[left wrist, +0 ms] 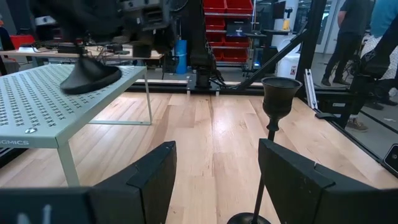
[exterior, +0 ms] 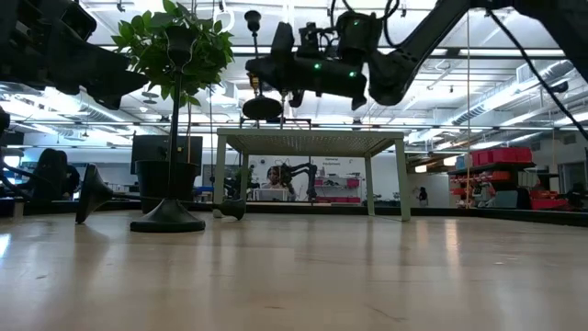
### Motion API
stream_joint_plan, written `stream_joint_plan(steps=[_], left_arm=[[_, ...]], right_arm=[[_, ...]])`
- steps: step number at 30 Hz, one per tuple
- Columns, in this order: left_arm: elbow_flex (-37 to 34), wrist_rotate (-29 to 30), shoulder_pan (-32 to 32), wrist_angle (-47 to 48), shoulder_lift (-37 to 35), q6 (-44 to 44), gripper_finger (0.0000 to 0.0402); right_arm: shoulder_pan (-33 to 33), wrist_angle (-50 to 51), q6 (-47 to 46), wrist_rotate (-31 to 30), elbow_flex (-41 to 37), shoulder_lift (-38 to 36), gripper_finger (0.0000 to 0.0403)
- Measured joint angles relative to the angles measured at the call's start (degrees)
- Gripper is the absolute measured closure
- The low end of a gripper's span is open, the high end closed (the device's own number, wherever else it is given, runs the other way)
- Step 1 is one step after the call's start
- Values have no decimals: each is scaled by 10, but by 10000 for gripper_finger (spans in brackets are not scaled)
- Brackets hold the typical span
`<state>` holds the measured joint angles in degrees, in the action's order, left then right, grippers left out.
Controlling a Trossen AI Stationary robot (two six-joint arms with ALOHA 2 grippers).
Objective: Pick & Place candle stick holders
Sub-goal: Put the right black candle holder on the shelf
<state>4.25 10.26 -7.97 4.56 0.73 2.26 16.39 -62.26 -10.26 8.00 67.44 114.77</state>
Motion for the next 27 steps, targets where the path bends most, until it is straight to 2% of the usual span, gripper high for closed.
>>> stream_joint_plan(steps=[9,27], left_arm=[[0,0,0,0,0,0,175],[0,0,0,0,0,0,175]], right_arm=[[17,4,-13,19,48,41,401],[27,-3,11,17,48,41,401]])
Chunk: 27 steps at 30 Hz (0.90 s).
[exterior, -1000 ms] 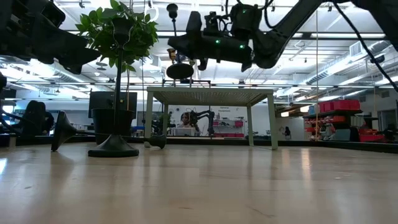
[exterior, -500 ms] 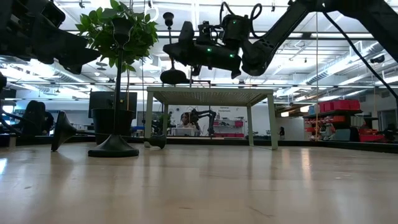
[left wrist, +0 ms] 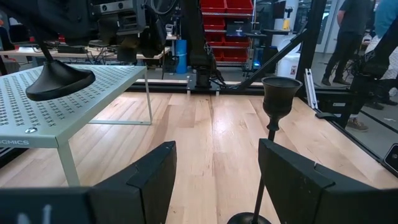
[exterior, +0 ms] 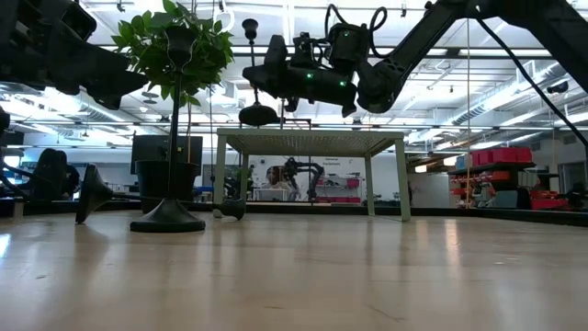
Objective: Pick & Place candle stick holders
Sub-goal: Put the right black candle holder on the shelf
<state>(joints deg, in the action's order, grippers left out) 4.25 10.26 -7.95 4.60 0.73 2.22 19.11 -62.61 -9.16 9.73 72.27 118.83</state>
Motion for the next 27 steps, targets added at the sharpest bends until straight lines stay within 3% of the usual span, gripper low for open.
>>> stream_joint_plan(steps=[27], left_arm=[[0,0,0,-1,0,1,175]], right_arm=[[4,34,10,-18,24,10,401]])
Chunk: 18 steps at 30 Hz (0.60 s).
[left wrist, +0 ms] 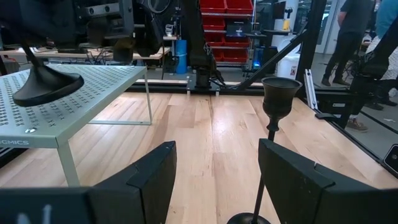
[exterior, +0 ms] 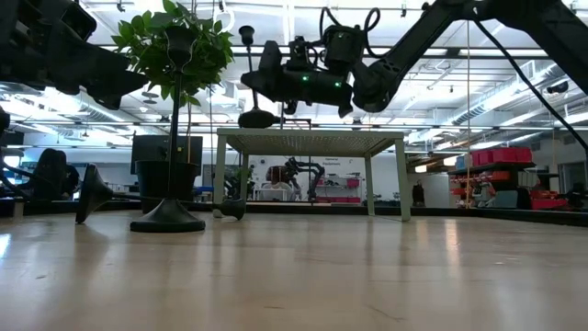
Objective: Pick & Place candle stick holders
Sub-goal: Put the right black candle holder on the shelf
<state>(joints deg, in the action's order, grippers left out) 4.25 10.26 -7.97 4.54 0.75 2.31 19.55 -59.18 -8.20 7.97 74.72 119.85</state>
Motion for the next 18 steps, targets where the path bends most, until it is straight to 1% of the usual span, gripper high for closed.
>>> stream_joint_plan(steps=[10,18], left_arm=[[0,0,0,0,0,0,175],[0,0,0,0,0,0,175]], right_arm=[[1,29,-1,0,1,0,400],[-1,34,-2,0,1,0,353]])
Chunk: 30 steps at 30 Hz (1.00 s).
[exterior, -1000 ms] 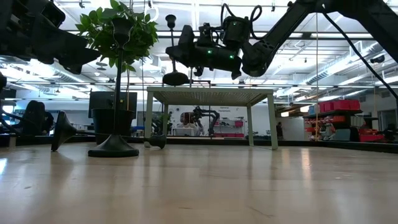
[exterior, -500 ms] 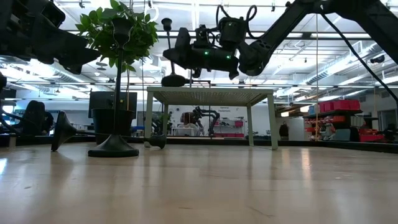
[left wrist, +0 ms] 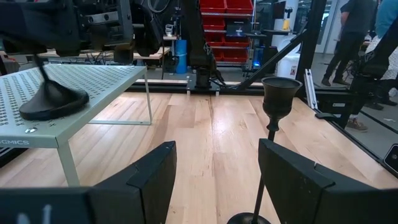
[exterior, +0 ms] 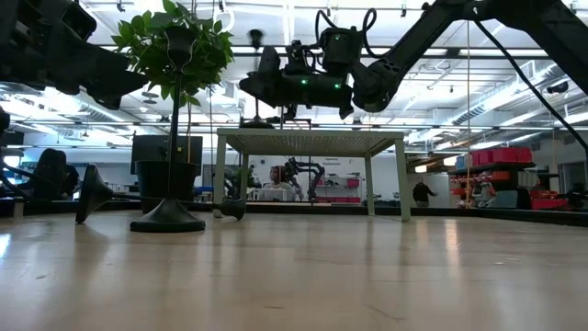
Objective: Pick & Place candle stick holders
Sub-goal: Put the right black candle holder on the shelf, then put the top black candle holder on the shelf
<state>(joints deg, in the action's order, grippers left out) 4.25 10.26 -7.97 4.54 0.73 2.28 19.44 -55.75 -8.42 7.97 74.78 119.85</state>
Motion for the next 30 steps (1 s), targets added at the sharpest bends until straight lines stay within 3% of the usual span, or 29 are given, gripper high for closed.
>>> stream_joint_plan(steps=[30], left_arm=[[0,0,0,0,0,1,175]], right_arm=[[-7,6,19,-10,0,0,329]])
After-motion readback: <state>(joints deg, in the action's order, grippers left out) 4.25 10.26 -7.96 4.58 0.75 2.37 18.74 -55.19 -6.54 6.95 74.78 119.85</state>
